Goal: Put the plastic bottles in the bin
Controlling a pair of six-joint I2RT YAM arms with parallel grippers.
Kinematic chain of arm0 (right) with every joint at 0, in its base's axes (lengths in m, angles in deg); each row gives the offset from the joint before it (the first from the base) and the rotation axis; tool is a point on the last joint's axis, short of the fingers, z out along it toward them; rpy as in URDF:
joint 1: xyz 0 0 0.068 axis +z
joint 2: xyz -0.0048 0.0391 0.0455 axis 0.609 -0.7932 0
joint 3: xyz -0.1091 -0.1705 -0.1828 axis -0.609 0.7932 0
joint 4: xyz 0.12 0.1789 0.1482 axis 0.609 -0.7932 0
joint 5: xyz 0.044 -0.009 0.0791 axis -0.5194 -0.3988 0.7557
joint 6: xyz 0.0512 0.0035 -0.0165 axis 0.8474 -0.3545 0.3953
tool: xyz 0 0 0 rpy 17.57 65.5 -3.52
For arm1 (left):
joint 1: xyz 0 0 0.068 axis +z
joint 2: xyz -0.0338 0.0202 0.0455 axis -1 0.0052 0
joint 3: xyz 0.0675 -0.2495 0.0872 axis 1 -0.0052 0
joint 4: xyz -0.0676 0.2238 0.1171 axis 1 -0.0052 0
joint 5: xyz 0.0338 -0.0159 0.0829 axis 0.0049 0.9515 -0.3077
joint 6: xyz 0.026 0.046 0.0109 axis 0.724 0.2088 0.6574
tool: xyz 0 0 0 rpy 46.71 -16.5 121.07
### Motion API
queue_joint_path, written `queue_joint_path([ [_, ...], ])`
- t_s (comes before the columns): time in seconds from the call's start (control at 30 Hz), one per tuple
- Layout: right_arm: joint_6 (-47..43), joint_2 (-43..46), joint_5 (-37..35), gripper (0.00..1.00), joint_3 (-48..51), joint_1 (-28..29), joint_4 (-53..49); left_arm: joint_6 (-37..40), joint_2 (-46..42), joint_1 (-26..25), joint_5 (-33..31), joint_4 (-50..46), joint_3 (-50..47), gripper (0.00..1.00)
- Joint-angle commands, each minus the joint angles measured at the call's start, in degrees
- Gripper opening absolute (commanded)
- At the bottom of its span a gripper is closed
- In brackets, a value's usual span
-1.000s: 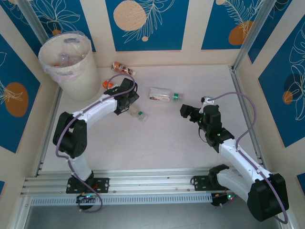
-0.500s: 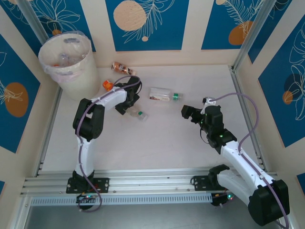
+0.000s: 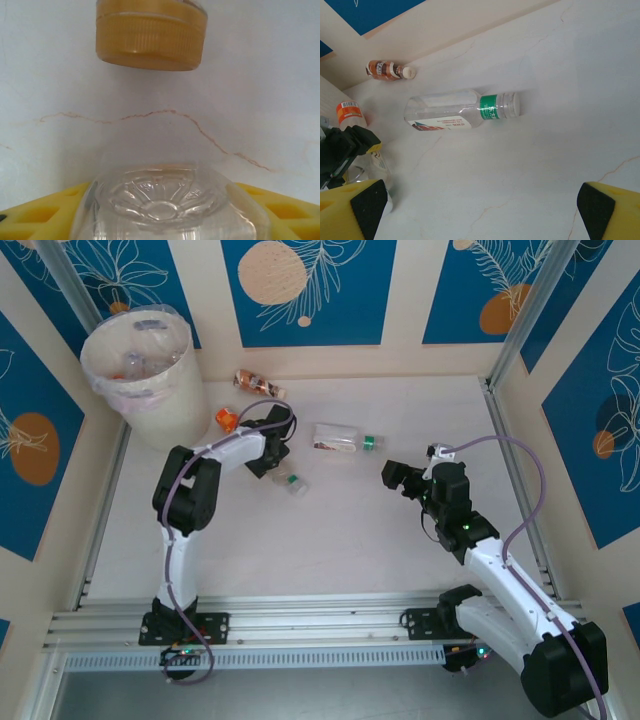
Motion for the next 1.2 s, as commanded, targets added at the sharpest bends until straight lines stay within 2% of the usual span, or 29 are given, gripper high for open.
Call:
queue_joint_path([
  [0.0,0.0,0.8,-0.5,1.00,-0.9,-0.2,0.0,2.2,-2.0,0.5,-2.1,0.1,-1.3,0.59],
  [0.23,0.0,0.8,-0.5,1.00,-1.2,-0.4,-0.5,8.0,-5.9,0.5,-0.5,4.3,-5.0,0.40],
  [0.37,0.1,0.7,-0.6,1.00,-1.4,-0.4,-0.2,12.6,-9.4,0.5,2.5,8.1,-8.2,0.20],
  [0.57,0.2,0.7,-0.2,1.00,-1.9,-0.5,0.2,18.5,-16.6,0.5,8.2,18.1,-15.6,0.01],
  [0.83,1.5,1.3,2.2,1.00,0.8,-0.4,7.3,27.3,-25.6,0.7,16.8,26.9,-20.8,0.00],
  [1.0,3.1,1.3,5.5,1.00,1.3,-0.3,9.6,29.3,-31.9,1.7,22.0,38.4,-28.2,0.00],
  [1.1,2.8,1.3,8.2,1.00,0.6,-0.1,9.5,29.5,-34.6,2.8,23.5,38.8,-29.6,0.00],
  [1.17,1.8,1.3,10.6,1.00,-0.2,0.1,9.8,30.1,-36.3,4.0,26.7,41.1,-30.9,0.00],
])
